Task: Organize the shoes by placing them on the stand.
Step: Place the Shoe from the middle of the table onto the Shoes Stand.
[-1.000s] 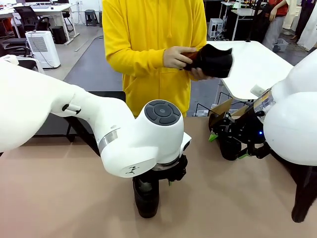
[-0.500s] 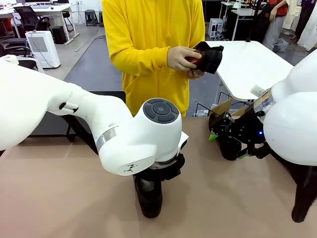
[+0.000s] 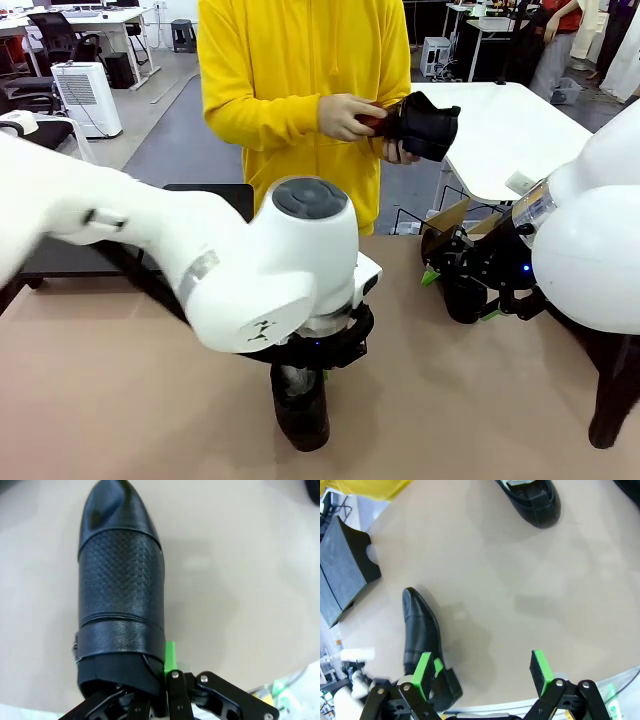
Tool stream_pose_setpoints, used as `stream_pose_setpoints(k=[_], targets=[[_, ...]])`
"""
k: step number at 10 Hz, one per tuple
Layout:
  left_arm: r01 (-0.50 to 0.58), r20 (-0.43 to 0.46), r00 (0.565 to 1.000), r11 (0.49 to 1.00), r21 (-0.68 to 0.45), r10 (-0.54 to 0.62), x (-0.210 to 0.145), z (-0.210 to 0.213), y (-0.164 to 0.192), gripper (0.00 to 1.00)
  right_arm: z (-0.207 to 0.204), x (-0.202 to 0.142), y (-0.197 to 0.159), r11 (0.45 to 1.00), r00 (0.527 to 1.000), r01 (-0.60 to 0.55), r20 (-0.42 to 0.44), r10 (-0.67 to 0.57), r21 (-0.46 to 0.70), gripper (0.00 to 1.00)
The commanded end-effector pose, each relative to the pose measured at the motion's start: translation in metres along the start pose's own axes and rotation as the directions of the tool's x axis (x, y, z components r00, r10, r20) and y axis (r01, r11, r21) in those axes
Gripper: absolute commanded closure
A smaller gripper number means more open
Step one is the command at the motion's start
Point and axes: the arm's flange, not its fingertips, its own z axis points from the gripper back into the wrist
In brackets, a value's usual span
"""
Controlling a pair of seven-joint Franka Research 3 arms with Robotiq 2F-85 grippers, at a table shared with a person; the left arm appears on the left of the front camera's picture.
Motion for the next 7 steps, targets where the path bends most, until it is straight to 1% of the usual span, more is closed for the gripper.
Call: stream_pose_setpoints(k=[1, 2, 3, 4, 5, 6, 7], targets=[[0.069, 0.061, 0.996, 0.997, -0.033, -0.066, -0.020, 0.085, 0.060, 1.00, 0.000, 0.003, 0.000, 1.000, 1.000, -0.019, 0.004, 0.019, 0.014, 0.00], [0.083, 0.141, 0.987, 0.995, -0.057, -0.074, -0.018, 0.123, 0.094, 1.00, 0.000, 0.003, 0.000, 1.000, 1.000, -0.019, 0.004, 0.019, 0.014, 0.00], [0.105, 0.214, 0.973, 0.993, -0.055, -0.091, -0.010, 0.150, 0.123, 1.00, 0.000, 0.003, 0.000, 1.000, 1.000, -0.019, 0.004, 0.019, 0.014, 0.00], [0.159, 0.252, 0.956, 0.987, -0.009, -0.152, 0.004, 0.164, 0.150, 1.00, 0.000, 0.003, 0.000, 1.000, 1.000, -0.019, 0.004, 0.019, 0.014, 0.00], [0.184, 0.336, 0.921, 0.981, 0.068, -0.196, 0.026, 0.165, 0.175, 1.00, 0.000, 0.003, 0.000, 1.000, 1.000, -0.019, 0.004, 0.019, 0.014, 0.00], [0.231, 0.345, 0.908, 0.971, 0.064, -0.238, 0.051, 0.162, 0.202, 1.00, 0.000, 0.003, 0.000, 1.000, 1.000, -0.019, 0.004, 0.019, 0.014, 0.00], [0.195, 0.388, 0.887, 0.965, 0.178, -0.251, 0.063, 0.172, 0.227, 1.00, 0.000, 0.003, 0.000, 1.000, 1.000, -0.019, 0.004, 0.019, 0.014, 0.00]])
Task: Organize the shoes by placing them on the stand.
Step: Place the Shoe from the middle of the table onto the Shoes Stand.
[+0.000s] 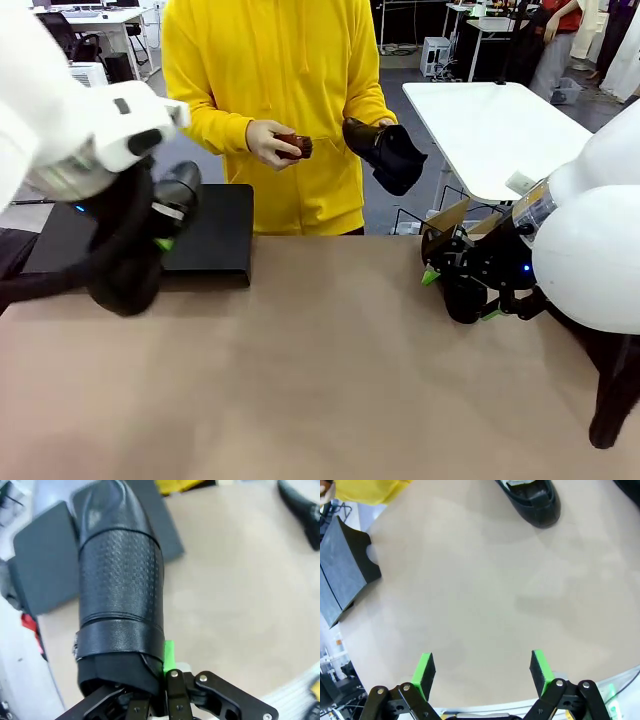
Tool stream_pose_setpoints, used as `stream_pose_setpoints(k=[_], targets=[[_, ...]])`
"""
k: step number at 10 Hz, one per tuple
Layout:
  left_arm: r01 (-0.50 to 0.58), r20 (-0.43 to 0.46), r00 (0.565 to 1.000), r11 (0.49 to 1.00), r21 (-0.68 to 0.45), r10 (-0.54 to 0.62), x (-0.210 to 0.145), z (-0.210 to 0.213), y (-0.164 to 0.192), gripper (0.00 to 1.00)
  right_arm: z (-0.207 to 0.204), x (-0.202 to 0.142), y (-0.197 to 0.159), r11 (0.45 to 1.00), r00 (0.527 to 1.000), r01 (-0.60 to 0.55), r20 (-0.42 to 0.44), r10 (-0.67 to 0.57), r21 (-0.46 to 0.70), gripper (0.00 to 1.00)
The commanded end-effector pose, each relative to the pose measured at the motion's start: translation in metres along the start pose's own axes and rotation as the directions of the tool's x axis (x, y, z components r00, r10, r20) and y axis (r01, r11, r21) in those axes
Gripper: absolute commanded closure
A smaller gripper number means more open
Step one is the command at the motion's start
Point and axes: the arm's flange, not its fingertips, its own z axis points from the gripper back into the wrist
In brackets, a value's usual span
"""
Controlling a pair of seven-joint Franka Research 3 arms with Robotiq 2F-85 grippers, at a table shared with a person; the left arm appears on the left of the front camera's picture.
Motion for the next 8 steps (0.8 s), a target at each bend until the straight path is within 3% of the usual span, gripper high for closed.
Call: stream_pose_setpoints(k=[1, 2, 3, 4, 7, 8], targets=[[0.015, 0.084, 0.996, 0.992, 0.124, -0.025, 0.017, -0.012, 0.033, 1.00, 0.000, 0.002, 0.000, 1.000, 1.000, -0.019, 0.003, 0.019, 0.014, 0.00], [0.033, 0.013, 0.999, 0.991, 0.132, -0.035, 0.019, -0.008, 0.055, 1.00, 0.000, 0.002, 0.000, 1.000, 1.000, -0.019, 0.003, 0.019, 0.014, 0.00], [-0.130, -0.145, 0.982, 0.991, -0.022, 0.125, 0.013, 0.005, 0.051, 1.00, 0.000, 0.002, 0.000, 1.000, 1.000, -0.019, 0.003, 0.019, 0.014, 0.00], [0.022, 0.030, 0.999, 0.994, 0.106, -0.026, 0.013, -0.015, 0.052, 1.00, 0.000, 0.002, 0.000, 1.000, 1.000, -0.019, 0.003, 0.019, 0.014, 0.00], [0.022, 0.030, 0.999, 0.994, 0.106, -0.026, 0.013, -0.015, 0.052, 1.00, 0.000, 0.002, 0.000, 1.000, 1.000, -0.019, 0.003, 0.019, 0.014, 0.00], [0.007, -0.015, 1.000, 0.996, 0.087, -0.006, 0.013, -0.016, 0.053, 1.00, 0.000, 0.002, 0.000, 1.000, 1.000, -0.019, 0.003, 0.019, 0.014, 0.00]])
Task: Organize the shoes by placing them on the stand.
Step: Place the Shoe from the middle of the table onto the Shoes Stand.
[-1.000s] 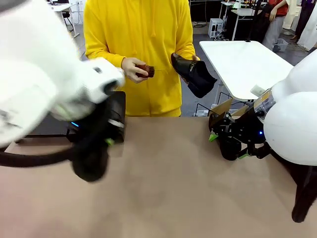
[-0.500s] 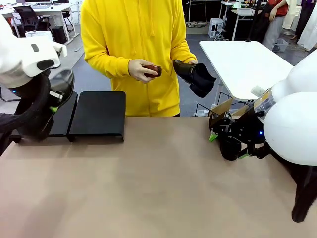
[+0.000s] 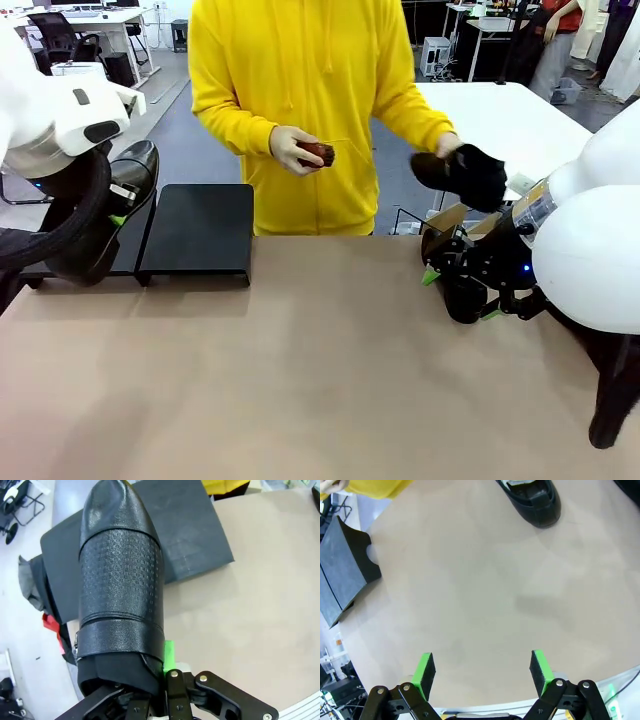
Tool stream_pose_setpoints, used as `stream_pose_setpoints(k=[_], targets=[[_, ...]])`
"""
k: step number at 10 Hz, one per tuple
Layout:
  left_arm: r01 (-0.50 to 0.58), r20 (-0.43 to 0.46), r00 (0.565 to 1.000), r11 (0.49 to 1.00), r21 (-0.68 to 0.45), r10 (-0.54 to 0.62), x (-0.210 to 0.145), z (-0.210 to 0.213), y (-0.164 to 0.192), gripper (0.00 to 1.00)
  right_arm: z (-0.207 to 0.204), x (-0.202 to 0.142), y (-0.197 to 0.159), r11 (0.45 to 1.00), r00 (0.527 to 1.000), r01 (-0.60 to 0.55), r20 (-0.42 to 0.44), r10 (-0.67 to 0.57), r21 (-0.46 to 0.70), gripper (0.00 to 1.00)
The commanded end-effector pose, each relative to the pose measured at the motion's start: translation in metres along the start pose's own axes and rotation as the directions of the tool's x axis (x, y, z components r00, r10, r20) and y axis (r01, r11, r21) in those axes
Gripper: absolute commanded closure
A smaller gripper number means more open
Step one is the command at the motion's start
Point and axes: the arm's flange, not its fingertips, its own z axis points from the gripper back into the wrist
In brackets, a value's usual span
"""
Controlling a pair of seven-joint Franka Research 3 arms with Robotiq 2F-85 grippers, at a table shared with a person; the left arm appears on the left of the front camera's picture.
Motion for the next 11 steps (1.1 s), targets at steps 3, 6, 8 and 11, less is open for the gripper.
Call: stream_pose_setpoints(k=[3, 6, 8, 11], targets=[[-0.011, 0.054, 0.999, 0.990, 0.142, 0.003, 0.031, -0.034, 0.058, 1.00, 0.000, 0.002, 0.000, 1.000, 1.000, -0.019, 0.003, 0.019, 0.014, 0.00], [-0.016, 0.040, 0.999, 0.961, 0.275, 0.005, 0.058, -0.101, 0.110, 1.00, 0.000, 0.002, 0.000, 1.000, 1.000, -0.019, 0.003, 0.019, 0.014, 0.00], [-0.044, -0.022, 0.998, 0.945, 0.324, 0.054, 0.065, -0.140, 0.133, 1.00, 0.000, 0.002, 0.000, 1.000, 1.000, -0.019, 0.003, 0.019, 0.014, 0.00], [-0.130, -0.015, 0.990, 0.936, 0.328, 0.143, 0.060, -0.190, 0.155, 1.00, 0.000, 0.002, 0.000, 1.000, 1.000, -0.019, 0.003, 0.019, 0.014, 0.00]])
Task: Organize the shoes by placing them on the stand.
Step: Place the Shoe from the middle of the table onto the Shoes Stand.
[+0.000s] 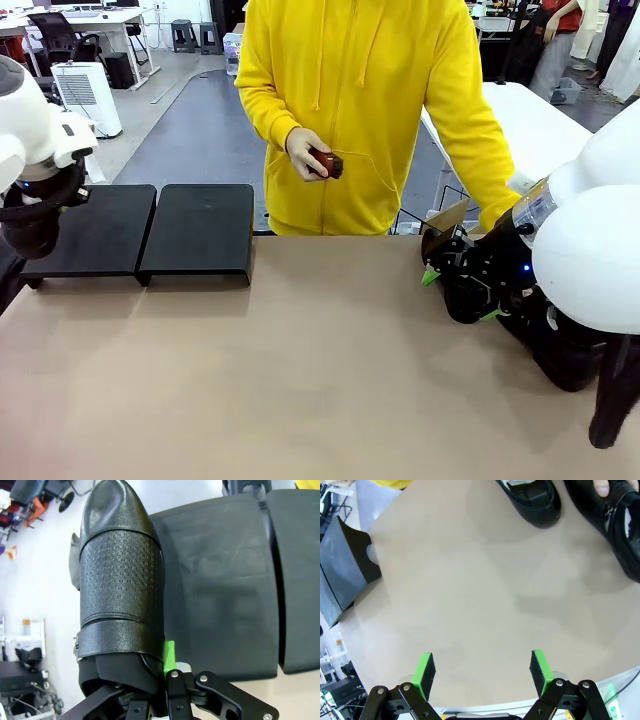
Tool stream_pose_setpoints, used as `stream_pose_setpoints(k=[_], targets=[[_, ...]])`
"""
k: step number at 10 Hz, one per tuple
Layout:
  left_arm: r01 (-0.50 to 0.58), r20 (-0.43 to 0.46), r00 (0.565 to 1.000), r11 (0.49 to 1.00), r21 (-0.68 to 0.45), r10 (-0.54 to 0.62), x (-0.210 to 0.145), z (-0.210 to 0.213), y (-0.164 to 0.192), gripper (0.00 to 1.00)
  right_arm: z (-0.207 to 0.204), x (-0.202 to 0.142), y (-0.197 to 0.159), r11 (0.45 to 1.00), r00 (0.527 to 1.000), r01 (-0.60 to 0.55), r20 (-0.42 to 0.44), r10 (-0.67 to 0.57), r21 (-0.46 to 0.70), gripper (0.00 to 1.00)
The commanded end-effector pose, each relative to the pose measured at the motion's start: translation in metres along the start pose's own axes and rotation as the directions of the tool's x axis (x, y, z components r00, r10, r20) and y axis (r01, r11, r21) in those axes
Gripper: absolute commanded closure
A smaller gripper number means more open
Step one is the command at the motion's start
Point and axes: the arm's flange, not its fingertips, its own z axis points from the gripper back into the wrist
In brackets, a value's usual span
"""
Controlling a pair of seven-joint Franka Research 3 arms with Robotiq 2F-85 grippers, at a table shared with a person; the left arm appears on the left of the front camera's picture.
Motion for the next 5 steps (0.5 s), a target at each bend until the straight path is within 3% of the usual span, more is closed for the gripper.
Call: stream_pose_setpoints(k=[1, 5], targets=[[-0.039, 0.028, 0.999, 0.999, 0.028, 0.038, 0.005, -0.019, -0.012, 1.00, 0.000, 0.002, 0.000, 1.000, 1.000, -0.018, 0.003, 0.018, 0.013, 0.00], [-0.009, 0.017, 1.000, 0.999, 0.045, 0.008, 0.006, -0.047, -0.017, 1.00, 0.000, 0.002, 0.000, 1.000, 1.000, -0.018, 0.003, 0.018, 0.013, 0.00]])
